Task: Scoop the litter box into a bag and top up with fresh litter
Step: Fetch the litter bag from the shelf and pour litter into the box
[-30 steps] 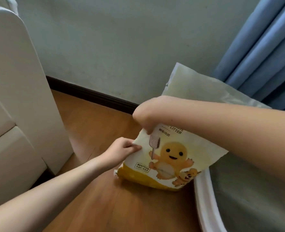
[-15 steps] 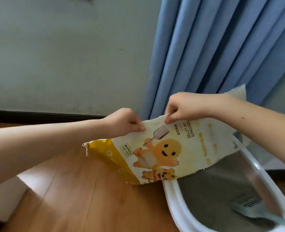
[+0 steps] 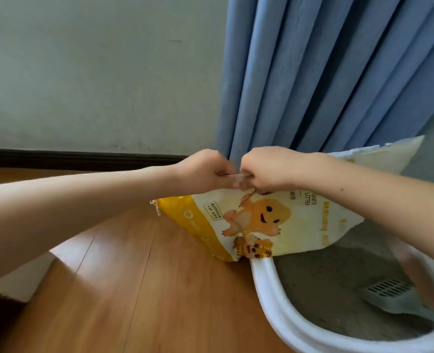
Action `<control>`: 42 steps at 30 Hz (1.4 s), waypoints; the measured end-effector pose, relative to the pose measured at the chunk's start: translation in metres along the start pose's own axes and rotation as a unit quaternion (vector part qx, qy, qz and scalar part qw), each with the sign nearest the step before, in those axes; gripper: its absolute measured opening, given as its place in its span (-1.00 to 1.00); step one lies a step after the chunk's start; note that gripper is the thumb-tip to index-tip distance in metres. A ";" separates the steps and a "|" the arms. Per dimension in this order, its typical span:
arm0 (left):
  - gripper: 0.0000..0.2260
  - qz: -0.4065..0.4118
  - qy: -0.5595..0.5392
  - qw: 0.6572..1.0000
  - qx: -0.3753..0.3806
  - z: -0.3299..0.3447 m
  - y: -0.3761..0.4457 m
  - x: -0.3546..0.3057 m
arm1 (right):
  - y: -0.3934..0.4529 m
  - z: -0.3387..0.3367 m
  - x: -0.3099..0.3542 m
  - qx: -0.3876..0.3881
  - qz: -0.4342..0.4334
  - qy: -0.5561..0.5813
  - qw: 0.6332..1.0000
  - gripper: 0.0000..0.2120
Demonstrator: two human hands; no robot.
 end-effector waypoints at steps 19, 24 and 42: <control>-0.74 -0.109 0.048 0.993 0.009 0.002 -0.058 0.069 | -0.008 -0.003 -0.018 0.008 0.027 0.093 0.995 -0.67; -0.74 -0.097 0.105 0.990 -0.001 -0.037 -0.055 0.058 | -0.012 -0.018 -0.026 -0.020 0.033 0.127 0.991 -0.61; -0.77 -0.065 0.188 0.978 -0.060 -0.098 -0.051 0.015 | -0.026 -0.040 -0.047 -0.084 0.042 0.249 0.964 -0.63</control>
Point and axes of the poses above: each hand's wrist, its own y-axis towards the middle knuckle, its own z-axis out of the palm, x = y × z, the point moved 2 cm from there along y, towards the middle knuckle, and after that the axes turned 10 degrees about z, right-handed, at the moved point
